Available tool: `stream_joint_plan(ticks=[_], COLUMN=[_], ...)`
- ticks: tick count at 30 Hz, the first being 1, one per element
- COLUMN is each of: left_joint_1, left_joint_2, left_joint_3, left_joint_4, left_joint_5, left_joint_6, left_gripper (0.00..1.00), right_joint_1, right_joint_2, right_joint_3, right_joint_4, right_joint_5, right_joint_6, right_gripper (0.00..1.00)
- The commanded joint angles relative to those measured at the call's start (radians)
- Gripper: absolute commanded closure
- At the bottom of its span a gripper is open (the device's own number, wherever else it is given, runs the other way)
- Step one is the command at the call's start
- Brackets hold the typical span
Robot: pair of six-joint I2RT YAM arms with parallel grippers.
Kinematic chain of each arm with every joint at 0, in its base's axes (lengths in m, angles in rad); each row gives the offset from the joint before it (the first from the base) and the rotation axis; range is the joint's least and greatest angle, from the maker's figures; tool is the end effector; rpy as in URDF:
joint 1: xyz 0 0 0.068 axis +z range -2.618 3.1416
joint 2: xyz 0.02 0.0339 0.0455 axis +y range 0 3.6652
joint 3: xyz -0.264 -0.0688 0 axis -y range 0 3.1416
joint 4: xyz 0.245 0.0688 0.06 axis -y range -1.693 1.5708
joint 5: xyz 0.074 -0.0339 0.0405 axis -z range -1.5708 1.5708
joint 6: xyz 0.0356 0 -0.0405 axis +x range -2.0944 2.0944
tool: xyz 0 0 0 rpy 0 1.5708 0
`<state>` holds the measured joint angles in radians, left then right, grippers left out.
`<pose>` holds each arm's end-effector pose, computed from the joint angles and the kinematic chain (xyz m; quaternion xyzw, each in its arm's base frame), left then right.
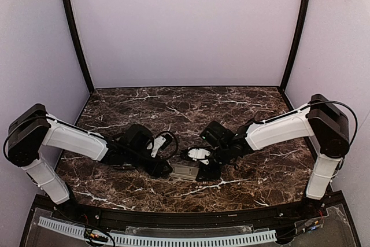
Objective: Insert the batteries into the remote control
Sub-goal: Load the battery cover onto the remote control.
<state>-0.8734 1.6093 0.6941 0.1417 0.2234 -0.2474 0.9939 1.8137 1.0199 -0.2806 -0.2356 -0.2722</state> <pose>0.1897 -0.2388 0.1437 0.3232 0.8580 -0.2921 0.2721 0.1838 0.2977 0.1416 -0.5928 0.7590 0.1927 0.1880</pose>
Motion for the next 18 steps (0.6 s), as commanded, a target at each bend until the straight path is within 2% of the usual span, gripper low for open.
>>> stream_joint_plan(ticks=[1, 18], left_joint_1=[-0.003, -0.005], left_joint_2=[0.004, 0.034], left_joint_3=[0.024, 0.044], left_joint_4=[-0.004, -0.005], left_joint_5=[0.004, 0.024], left_joint_6=[0.0, 0.012], left_gripper=[0.47, 0.48], right_joint_1=[-0.006, -0.006], right_joint_2=[0.028, 0.028], right_joint_3=[-0.019, -0.021], right_joint_4=[0.011, 0.012], right_joint_5=[-0.002, -0.001], right_joint_6=[-0.004, -0.002], right_gripper=[0.56, 0.56])
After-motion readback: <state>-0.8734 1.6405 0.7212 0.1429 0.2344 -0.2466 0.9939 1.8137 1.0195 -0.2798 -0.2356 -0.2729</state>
